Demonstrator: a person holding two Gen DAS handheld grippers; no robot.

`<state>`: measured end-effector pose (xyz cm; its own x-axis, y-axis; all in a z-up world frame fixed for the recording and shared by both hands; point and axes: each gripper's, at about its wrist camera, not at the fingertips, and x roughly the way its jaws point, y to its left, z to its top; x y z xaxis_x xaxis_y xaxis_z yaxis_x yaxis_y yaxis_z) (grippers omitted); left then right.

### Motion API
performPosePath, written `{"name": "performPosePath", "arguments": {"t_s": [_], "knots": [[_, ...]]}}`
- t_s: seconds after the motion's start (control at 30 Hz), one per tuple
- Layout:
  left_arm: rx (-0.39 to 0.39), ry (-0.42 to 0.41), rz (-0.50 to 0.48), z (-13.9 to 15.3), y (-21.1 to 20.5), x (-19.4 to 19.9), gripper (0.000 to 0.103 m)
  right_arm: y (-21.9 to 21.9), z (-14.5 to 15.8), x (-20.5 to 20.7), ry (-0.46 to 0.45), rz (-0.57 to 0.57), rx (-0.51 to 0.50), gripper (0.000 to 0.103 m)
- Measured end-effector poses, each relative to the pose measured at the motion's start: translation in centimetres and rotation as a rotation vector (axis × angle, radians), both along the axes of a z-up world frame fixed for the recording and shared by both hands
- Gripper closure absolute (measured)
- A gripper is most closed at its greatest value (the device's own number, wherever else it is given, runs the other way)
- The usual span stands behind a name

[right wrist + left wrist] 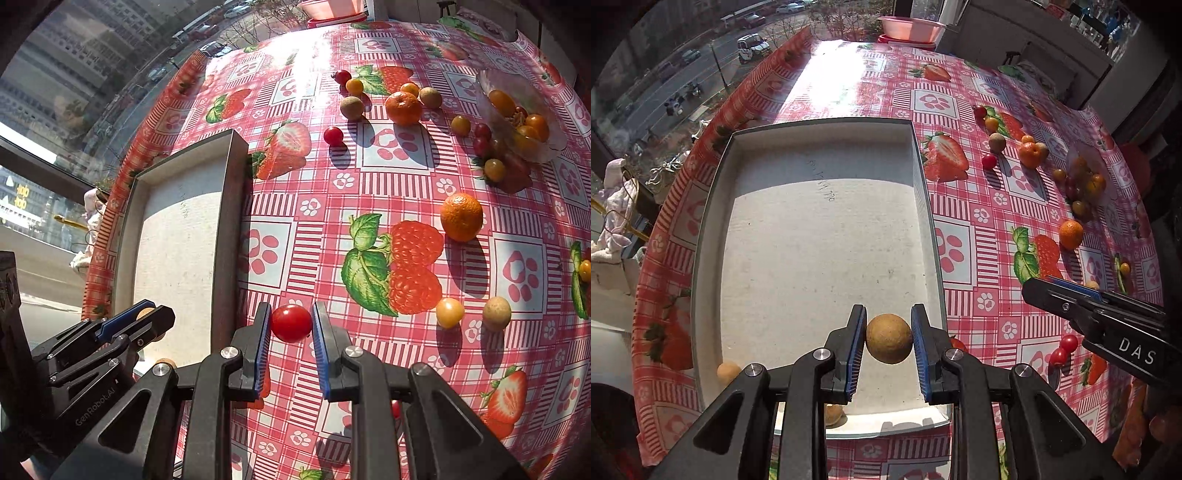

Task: Organize fruits
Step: 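Carry the red cherry tomato and brown fruit over the white tray, then open both grippers to release the fruits into the white tray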

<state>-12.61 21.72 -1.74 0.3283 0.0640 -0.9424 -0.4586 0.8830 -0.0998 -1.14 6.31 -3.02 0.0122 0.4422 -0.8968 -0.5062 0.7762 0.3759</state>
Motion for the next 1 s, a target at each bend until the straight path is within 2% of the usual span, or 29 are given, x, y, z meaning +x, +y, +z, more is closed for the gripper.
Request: {"name": "performPosePath", "arguments": {"t_s": [0.3, 0.5, 0.8, 1.0], "knots": [[0.043, 0.030, 0.070, -1.8, 3.4, -2.0, 0.077, 6.4, 0.2, -1.8, 0.013, 0.113, 0.040, 0.079], [0.050, 0.047, 0.111, -3.3, 5.3, -2.6, 0.077, 9.5, -0.8, -2.8, 0.038, 0.163, 0.042, 0.079], [0.043, 0.062, 0.146, -4.8, 7.0, -3.1, 0.077, 13.1, -2.4, -3.4, 0.028, 0.214, -0.001, 0.079], [0.048, 0.077, 0.137, -5.3, 7.1, -3.2, 0.077, 13.9, -3.3, -3.6, -0.001, 0.232, -0.053, 0.079]]}}
